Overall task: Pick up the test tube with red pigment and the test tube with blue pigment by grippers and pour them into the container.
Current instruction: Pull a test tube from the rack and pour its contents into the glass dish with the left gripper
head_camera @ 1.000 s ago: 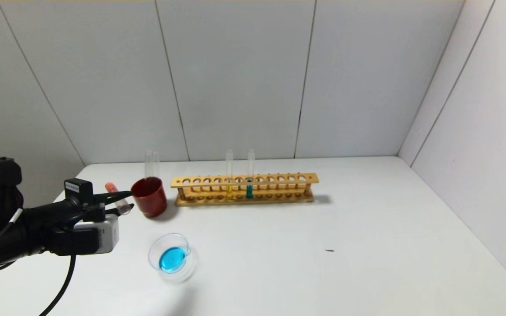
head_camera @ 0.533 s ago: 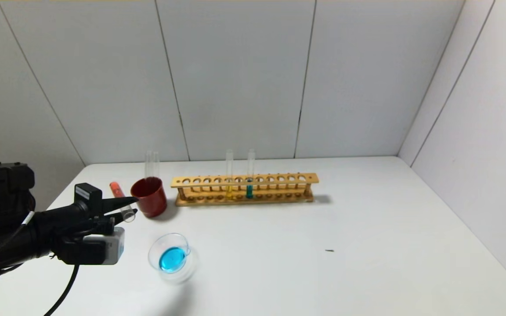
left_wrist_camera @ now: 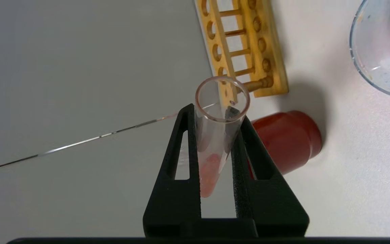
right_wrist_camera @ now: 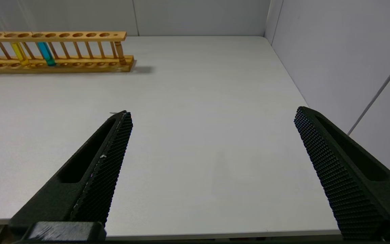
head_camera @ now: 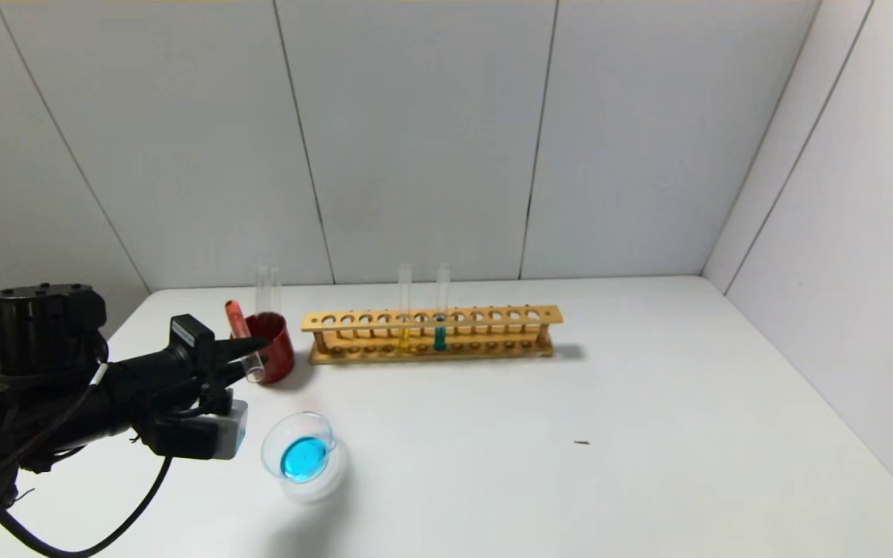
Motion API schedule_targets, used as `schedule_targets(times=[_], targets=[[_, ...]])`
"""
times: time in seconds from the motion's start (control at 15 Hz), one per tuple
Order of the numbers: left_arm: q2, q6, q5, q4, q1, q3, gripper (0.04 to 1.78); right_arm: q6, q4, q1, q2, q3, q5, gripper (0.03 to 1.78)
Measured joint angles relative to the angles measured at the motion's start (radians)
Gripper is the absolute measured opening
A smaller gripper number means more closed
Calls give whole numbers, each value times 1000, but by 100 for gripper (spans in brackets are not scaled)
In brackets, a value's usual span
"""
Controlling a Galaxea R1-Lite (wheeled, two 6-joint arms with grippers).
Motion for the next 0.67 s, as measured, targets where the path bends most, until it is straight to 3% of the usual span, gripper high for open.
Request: schedule_targets(times=[0.67], targets=[[47, 107, -16, 2, -8, -36, 31, 0, 0, 0, 0, 0, 0, 175]])
